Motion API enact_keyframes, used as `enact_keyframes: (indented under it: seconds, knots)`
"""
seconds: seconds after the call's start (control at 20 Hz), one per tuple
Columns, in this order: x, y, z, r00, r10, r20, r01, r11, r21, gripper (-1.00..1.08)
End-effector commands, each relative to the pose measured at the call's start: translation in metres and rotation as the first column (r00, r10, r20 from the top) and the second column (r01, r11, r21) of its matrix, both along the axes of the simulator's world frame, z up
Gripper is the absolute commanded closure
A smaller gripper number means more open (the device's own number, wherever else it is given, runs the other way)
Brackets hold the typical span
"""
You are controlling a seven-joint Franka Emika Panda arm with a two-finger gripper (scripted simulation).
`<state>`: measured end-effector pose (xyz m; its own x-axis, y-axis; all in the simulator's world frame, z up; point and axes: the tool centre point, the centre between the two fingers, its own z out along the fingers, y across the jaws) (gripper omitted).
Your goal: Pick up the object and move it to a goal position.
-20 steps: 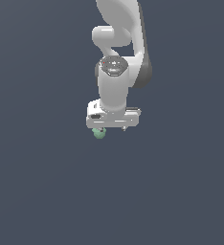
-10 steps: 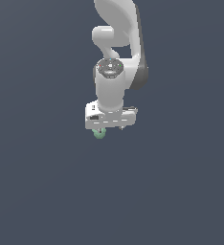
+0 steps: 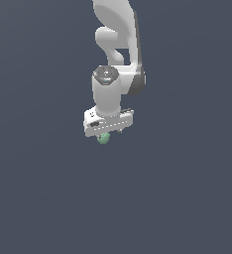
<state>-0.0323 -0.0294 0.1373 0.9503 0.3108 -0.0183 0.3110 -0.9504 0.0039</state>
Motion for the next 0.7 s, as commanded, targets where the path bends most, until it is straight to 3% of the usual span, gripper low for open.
enact_keyframes:
  seconds: [0.0,0.65]
  knots:
    - [-0.006,-0.006,-0.007,0.998,0.056,0.002,-0.056,0.998,0.002,-0.92]
    - [-0.040,-0.033,-0.038,0.949,0.315,0.012,-0.315,0.949,0.008,-0.92]
